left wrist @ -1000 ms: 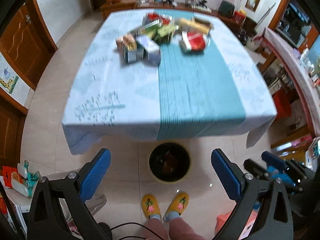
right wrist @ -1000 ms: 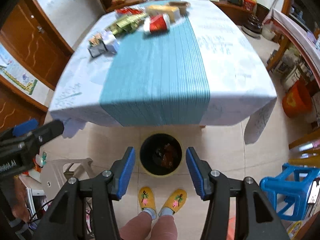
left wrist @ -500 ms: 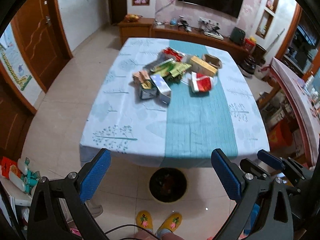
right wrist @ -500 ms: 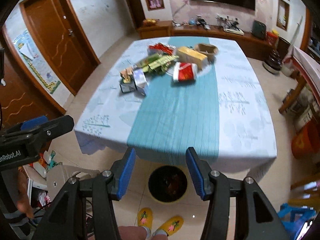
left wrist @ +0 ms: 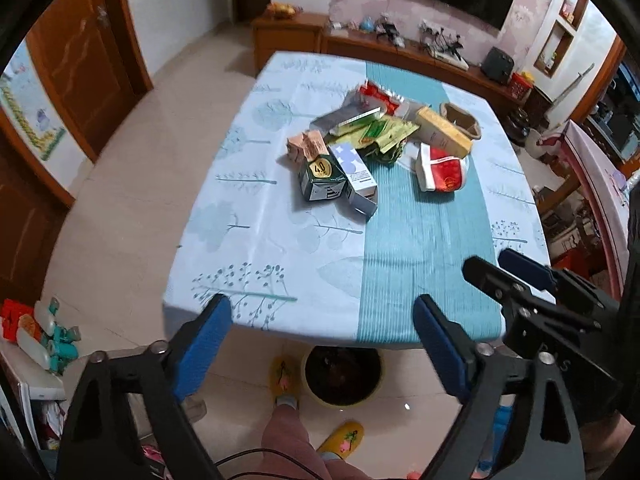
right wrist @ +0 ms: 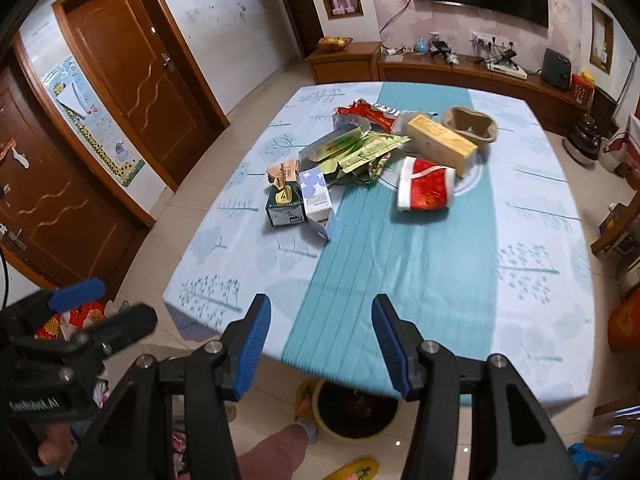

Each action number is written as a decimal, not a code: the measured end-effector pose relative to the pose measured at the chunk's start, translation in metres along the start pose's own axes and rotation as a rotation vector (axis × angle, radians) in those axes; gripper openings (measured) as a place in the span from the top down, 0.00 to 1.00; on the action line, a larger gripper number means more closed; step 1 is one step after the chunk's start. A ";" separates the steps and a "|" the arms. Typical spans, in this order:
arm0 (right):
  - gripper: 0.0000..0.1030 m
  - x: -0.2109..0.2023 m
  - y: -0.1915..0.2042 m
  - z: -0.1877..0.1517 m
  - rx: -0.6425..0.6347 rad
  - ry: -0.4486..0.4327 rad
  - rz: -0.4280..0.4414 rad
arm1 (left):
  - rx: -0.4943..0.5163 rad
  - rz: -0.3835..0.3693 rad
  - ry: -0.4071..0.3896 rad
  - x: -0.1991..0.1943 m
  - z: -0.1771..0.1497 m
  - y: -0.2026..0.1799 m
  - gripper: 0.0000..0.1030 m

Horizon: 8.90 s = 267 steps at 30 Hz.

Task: Collect trash
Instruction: 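Move both open grippers back toward the table, then grasp the white-blue milk carton with the right gripper while the left grasps the peach-green milk carton, then lift both held cartons off the table and carry them over the black bin, then open both grippers to drop the cartons into the bin, then move both open grippers back up toward the table, then grasp the yellow-green snack bag with the right gripper while the left grasps the silver foil box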

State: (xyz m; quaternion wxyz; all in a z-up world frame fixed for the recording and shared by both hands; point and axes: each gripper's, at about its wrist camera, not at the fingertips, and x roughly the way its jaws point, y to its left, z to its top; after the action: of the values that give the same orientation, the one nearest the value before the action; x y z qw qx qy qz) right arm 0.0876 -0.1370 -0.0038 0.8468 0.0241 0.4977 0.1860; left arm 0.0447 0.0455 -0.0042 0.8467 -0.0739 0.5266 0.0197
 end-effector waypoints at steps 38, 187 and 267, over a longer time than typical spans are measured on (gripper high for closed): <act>0.63 0.206 -0.015 0.094 0.121 0.157 -0.168 | -0.054 -0.119 0.314 0.227 0.182 0.052 0.16; 0.44 0.190 -0.090 -0.282 0.528 0.273 -0.135 | 0.260 -0.004 0.333 0.251 -0.199 -0.030 0.08; 0.64 0.145 -0.101 0.156 0.544 0.005 -0.063 | 0.465 -0.230 0.314 0.268 0.265 -0.033 0.21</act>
State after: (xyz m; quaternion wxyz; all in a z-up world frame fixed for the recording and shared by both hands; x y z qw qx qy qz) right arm 0.3125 -0.1591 -0.0690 0.8133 0.2348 0.5320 0.0190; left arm 0.4029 0.0400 -0.1253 0.7457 0.0607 0.6298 -0.2090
